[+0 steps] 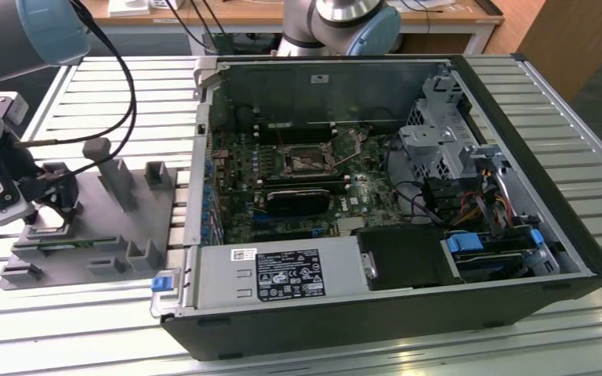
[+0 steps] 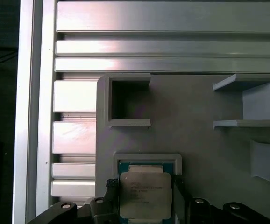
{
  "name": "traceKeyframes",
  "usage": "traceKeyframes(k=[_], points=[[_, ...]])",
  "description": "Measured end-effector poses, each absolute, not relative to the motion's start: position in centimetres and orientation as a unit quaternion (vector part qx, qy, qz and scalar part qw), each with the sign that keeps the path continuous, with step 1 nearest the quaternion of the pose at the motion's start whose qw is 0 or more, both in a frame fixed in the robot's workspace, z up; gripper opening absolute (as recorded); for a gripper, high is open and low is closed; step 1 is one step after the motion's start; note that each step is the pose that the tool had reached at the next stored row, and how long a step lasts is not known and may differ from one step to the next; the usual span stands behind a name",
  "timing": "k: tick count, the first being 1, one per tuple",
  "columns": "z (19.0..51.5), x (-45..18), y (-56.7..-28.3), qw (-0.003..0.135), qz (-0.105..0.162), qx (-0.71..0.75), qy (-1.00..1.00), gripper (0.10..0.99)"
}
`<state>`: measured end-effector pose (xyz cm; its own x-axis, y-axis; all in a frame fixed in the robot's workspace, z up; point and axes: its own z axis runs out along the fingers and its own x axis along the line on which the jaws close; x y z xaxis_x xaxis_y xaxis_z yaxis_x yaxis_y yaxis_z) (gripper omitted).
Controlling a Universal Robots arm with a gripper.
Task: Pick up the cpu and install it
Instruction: 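Pick up the cpu and move it towards the insertion slot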
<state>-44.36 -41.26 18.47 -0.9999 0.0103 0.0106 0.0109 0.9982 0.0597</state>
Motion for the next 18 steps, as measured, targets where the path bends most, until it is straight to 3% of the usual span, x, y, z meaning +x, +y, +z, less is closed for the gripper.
traceKeyframes(k=[1, 2, 11, 13, 14, 18], points=[[18.47, -44.37, -41.26, 0.005, -0.03, -0.005, -1.0, 0.62], [18.46, -44.37, -41.25, 0.005, -0.03, -0.005, -1.0, 0.553], [18.5, -44.35, -41.2, 0.005, -0.03, -0.005, -1.0, 0.553], [18.5, -44.35, -41.18, 0.005, -0.03, -0.005, -1.0, 0.565], [18.5, -44.35, -41.17, 0.005, -0.03, -0.005, -1.0, 0.627], [18.55, -44.35, -41.13, 0.005, -0.03, -0.005, -1.0, 0.627]])
